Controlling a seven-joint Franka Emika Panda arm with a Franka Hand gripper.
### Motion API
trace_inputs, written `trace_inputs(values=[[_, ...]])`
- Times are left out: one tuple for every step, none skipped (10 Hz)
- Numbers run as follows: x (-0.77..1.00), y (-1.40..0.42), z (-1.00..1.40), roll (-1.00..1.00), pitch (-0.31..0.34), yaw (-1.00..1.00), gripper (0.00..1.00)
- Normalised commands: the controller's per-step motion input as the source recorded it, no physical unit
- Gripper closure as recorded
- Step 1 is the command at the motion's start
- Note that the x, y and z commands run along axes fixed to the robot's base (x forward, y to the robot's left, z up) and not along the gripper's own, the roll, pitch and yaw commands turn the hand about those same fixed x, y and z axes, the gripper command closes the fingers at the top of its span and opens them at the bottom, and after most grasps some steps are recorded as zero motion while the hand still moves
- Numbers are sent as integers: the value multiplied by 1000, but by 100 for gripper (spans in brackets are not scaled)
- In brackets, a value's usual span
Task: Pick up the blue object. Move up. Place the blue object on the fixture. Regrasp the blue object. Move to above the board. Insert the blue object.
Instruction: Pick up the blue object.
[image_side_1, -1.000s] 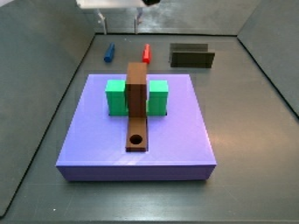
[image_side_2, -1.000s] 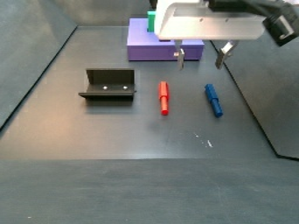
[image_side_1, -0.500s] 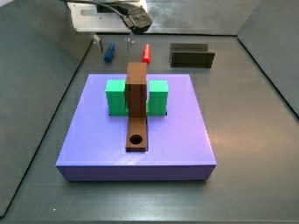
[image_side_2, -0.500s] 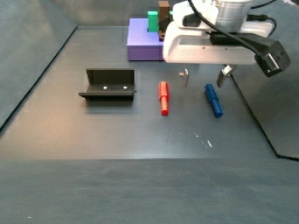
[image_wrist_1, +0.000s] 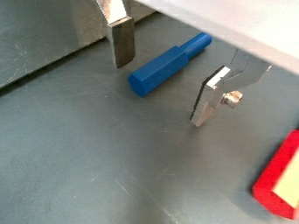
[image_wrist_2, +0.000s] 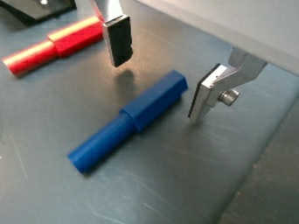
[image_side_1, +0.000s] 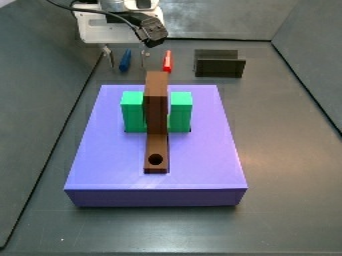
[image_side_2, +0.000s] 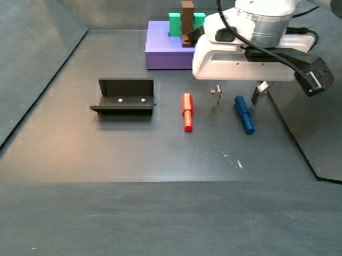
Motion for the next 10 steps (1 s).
trace_inputs(values=[[-211, 3, -226, -43, -93, 0, 0], [-163, 0, -129, -27, -70, 0, 0], [0, 0, 0, 0, 0, 0, 0], [0, 0, 0, 0, 0, 0, 100], [0, 0, 0, 0, 0, 0, 100], [0, 0, 0, 0, 0, 0, 100], [0, 0, 0, 0, 0, 0, 100], [0, 0, 0, 0, 0, 0, 100], [0, 0, 0, 0, 0, 0, 100], [0, 0, 0, 0, 0, 0, 100]])
